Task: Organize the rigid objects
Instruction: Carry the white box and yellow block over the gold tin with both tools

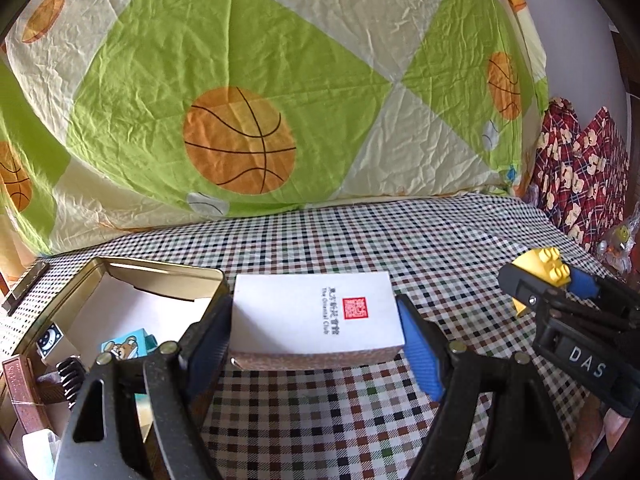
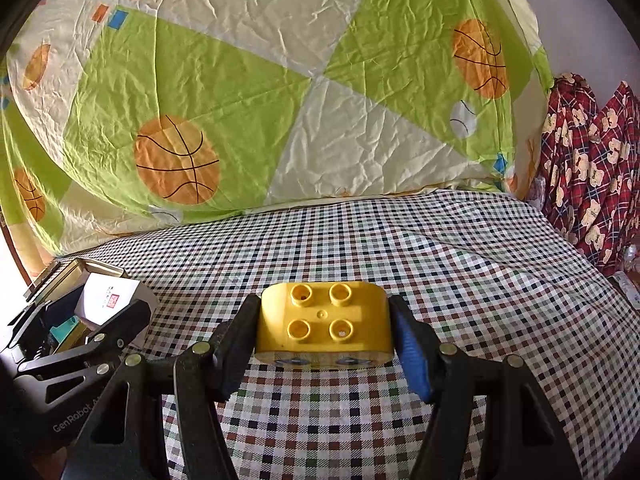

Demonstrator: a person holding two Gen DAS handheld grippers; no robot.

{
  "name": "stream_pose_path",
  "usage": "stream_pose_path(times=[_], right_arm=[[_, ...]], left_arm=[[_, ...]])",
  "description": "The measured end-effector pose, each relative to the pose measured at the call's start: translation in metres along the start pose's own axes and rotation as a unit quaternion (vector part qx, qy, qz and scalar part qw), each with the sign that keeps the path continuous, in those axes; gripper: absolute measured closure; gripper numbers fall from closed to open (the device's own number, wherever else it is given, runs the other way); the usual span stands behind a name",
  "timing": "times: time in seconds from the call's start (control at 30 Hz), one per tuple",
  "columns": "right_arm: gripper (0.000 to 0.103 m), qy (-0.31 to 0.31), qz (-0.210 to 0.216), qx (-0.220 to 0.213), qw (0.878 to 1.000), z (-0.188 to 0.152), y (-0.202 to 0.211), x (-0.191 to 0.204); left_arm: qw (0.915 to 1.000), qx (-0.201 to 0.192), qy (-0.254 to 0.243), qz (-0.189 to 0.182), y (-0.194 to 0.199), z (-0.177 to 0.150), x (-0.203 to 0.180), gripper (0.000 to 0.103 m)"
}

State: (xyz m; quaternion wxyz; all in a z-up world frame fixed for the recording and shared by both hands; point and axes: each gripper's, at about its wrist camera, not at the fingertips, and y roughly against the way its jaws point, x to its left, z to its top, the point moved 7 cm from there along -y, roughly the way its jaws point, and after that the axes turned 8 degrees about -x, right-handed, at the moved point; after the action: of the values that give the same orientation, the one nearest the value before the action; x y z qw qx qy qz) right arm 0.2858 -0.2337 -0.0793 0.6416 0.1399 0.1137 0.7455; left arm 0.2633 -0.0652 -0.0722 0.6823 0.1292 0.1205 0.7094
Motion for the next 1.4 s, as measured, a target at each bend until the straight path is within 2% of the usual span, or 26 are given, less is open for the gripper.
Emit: stream_pose_path(times=[0.6,1.4], right_arm=[[0.037,0.031,-0.005,-0.05,0.998,0.007,0.026,0.015],[0.037,0.039,0.019,-0.085,0.995,0.008,0.051,0.029]], left_arm=[[0.9986,-0.052,0.008,0.005,0.039,0.002,0.01,0.023],[0.9967,-0.08,0.015,0.005,0.071,-0.003,0.023,0.023]])
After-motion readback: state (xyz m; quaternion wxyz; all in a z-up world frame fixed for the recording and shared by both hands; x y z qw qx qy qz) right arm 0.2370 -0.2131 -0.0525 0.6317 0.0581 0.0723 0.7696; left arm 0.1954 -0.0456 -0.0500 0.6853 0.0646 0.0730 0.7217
